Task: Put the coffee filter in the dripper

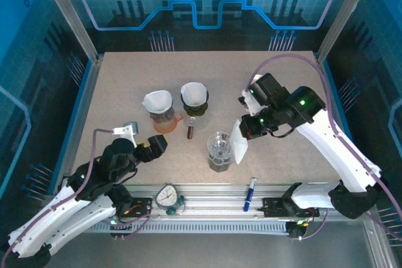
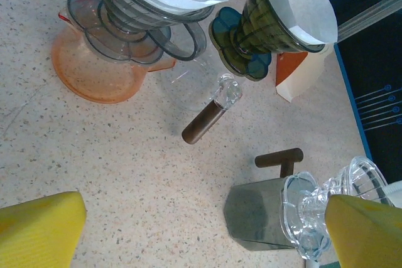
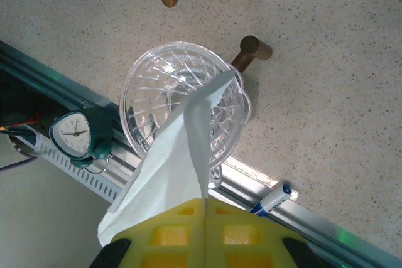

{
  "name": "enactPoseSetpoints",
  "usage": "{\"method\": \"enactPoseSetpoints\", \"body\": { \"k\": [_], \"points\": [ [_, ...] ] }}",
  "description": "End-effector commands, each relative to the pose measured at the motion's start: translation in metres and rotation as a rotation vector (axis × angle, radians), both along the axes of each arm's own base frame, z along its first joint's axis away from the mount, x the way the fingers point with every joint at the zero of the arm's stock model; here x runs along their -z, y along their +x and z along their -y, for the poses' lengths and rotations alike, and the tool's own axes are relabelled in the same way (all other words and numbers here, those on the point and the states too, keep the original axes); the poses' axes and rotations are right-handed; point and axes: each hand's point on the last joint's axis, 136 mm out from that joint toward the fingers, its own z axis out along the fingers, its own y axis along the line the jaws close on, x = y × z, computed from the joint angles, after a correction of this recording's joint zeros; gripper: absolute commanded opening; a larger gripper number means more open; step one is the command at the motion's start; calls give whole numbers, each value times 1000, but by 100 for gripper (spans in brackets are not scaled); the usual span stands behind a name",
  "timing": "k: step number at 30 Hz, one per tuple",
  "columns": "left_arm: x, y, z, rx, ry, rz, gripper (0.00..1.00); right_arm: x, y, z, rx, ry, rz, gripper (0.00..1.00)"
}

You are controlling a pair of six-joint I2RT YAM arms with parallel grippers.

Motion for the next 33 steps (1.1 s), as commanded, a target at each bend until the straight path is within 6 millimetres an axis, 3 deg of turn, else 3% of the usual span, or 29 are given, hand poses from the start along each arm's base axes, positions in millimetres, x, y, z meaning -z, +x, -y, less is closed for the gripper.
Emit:
{"method": "enactPoseSetpoints", "body": {
  "k": [1, 13, 20, 33],
  "points": [
    [-4, 1, 7, 24, -39, 18, 99, -2, -5, -2, -15, -33, -42, 0],
    [-3, 2, 16, 58, -63, 20, 99, 26, 11, -22, -92, -191, -132, 0],
    [0, 2, 21, 78, -66, 6, 99, 38, 26, -28, -101, -244, -116, 0],
    [3, 2, 35, 129, -88, -18, 99, 60, 34, -48, -165, -316, -91, 3]
  ]
}}
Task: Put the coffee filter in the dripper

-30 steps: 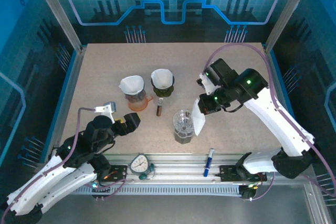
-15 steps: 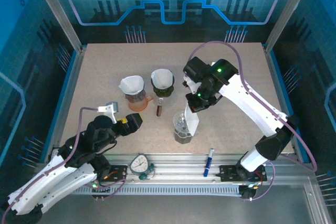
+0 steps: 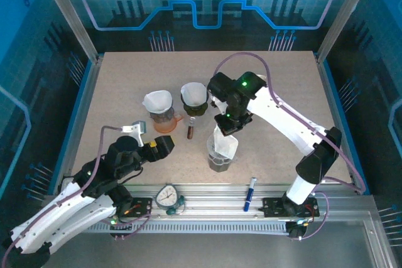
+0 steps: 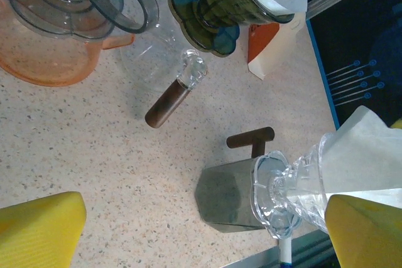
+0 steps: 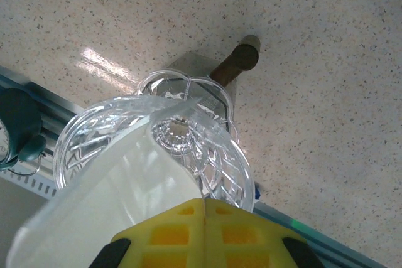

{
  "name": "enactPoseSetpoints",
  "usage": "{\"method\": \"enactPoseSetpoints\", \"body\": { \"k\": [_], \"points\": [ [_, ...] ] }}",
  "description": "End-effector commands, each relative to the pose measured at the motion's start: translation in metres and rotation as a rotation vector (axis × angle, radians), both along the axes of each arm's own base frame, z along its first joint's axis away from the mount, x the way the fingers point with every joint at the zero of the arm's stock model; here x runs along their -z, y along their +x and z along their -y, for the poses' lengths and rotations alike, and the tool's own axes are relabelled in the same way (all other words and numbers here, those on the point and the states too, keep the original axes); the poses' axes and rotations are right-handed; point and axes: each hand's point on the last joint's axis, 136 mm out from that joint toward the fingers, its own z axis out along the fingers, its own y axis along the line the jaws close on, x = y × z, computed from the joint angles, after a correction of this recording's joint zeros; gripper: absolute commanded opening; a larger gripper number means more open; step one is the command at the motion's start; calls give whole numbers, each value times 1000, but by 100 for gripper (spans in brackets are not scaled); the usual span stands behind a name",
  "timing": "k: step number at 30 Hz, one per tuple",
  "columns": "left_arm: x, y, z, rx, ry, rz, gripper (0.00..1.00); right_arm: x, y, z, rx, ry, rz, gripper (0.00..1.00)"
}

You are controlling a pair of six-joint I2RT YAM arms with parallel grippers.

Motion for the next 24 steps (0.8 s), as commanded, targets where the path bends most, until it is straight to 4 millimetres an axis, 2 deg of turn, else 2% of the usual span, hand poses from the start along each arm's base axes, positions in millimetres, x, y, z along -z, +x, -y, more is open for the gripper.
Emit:
{"method": "enactPoseSetpoints", "body": {
  "k": [1, 12, 17, 24],
  "points": [
    [1, 0, 8, 30, -27, -1, 99, -3, 1, -9, -41, 1, 37, 4],
    [-2, 2, 32, 113, -86, -20, 99, -7, -1, -20, -117, -36, 157, 4],
    [-2, 3, 38, 127, -97, -35, 99, -13, 1, -14, -137, -59, 207, 0],
    [-6, 3, 38, 127, -101, -32, 99, -34, -1, -3, -161, -71, 258, 0]
  ]
}}
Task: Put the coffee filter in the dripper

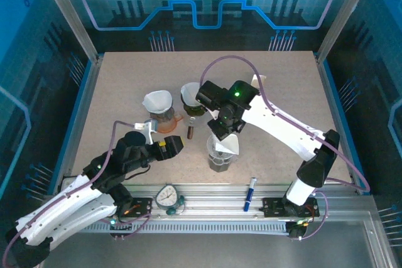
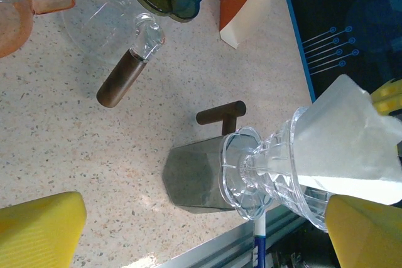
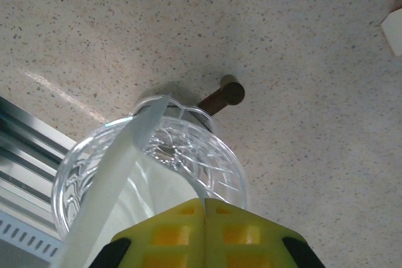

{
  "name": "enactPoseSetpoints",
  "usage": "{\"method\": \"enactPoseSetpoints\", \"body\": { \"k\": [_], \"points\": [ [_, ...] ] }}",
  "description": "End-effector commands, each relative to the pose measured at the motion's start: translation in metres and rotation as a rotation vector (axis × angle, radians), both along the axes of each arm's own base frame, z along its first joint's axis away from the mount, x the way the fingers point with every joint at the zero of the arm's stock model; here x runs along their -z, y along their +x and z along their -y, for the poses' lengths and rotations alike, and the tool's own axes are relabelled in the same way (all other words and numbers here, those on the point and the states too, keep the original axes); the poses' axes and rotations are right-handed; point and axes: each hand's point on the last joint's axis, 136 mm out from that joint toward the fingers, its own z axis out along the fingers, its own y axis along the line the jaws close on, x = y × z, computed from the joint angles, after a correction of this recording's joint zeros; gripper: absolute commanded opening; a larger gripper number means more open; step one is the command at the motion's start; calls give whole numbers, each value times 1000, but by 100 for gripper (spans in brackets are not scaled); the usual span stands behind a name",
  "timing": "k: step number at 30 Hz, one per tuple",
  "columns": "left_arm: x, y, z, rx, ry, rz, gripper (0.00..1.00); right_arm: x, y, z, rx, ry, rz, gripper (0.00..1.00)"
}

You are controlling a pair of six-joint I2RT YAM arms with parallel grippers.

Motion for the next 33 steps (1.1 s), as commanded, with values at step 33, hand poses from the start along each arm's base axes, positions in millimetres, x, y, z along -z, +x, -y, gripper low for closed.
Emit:
{"method": "enactPoseSetpoints", "body": {
  "k": [33],
  "points": [
    [-23, 1, 32, 123, -130, 43, 99, 15, -19, -15, -171, -88, -76, 0]
  ]
}}
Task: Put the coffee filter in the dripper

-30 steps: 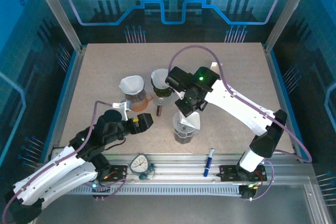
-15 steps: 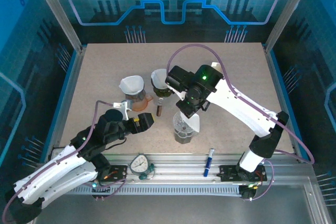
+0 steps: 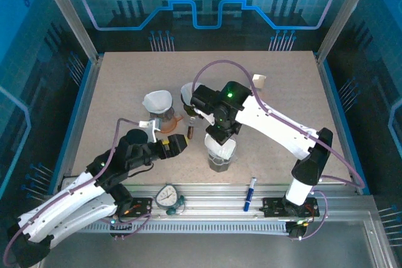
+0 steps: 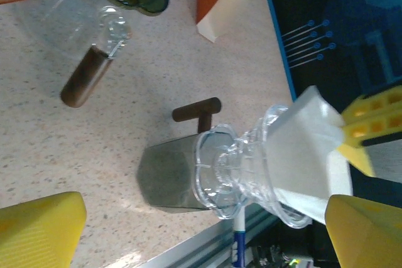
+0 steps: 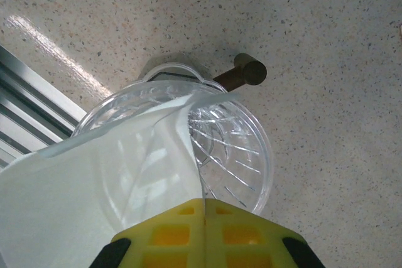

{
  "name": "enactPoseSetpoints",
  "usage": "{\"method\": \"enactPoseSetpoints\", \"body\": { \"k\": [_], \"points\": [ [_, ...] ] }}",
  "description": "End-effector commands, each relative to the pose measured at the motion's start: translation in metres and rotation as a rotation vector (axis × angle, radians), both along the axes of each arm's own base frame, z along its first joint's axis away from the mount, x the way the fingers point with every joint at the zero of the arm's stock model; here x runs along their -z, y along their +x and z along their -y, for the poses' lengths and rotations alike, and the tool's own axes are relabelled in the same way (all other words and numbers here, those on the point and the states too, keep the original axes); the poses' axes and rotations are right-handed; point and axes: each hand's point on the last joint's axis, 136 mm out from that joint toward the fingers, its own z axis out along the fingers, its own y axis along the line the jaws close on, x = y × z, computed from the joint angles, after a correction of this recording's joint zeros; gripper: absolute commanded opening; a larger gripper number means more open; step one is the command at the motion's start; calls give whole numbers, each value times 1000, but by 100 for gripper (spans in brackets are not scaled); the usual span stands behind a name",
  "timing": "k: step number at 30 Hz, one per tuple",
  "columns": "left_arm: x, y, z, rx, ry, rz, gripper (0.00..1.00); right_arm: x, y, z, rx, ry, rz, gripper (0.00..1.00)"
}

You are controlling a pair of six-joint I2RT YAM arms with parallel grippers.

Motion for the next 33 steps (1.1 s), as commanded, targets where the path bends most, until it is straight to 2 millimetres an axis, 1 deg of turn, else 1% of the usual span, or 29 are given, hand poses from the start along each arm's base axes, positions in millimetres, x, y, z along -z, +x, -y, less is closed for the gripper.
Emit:
{"method": "enactPoseSetpoints", "body": {
  "k": [1, 4, 7, 9, 12, 13, 15, 20, 23, 27, 30, 33],
  "points": [
    [-16, -2, 17, 82, -80, 46, 99, 10, -1, -8, -27, -4, -4, 0],
    [-21, -4, 33, 156, -129, 56, 99, 15, 2, -7, -24, -14, 13, 0],
    [-20, -6, 48, 226, -145, 42, 95, 18, 3, -5, -20, -18, 24, 0],
    [-18, -8, 55, 266, -147, 41, 91, 18, 4, -5, -15, -9, 34, 0],
    [-9, -11, 64, 301, -111, 21, 84, 17, 5, -6, -10, 4, 46, 0],
    [-5, -11, 66, 309, -101, 15, 80, 16, 5, -6, -9, 12, 47, 0],
    [0, -12, 71, 320, -87, -1, 78, 15, 5, -7, -5, 21, 51, 1],
    [12, -8, 74, 312, -52, -32, 78, 12, 4, -8, 1, 46, 60, 4],
    [12, -6, 75, 308, -51, -31, 82, 10, 3, -7, 6, 58, 63, 4],
    [12, -2, 78, 302, -48, -37, 81, 11, 2, -7, 11, 71, 68, 4],
    [5, -3, 80, 304, -81, -18, 81, 14, 1, -7, 12, 73, 63, 4],
    [-5, -3, 76, 288, -103, 16, 82, 19, 0, -6, 12, 69, 60, 4]
  ]
}}
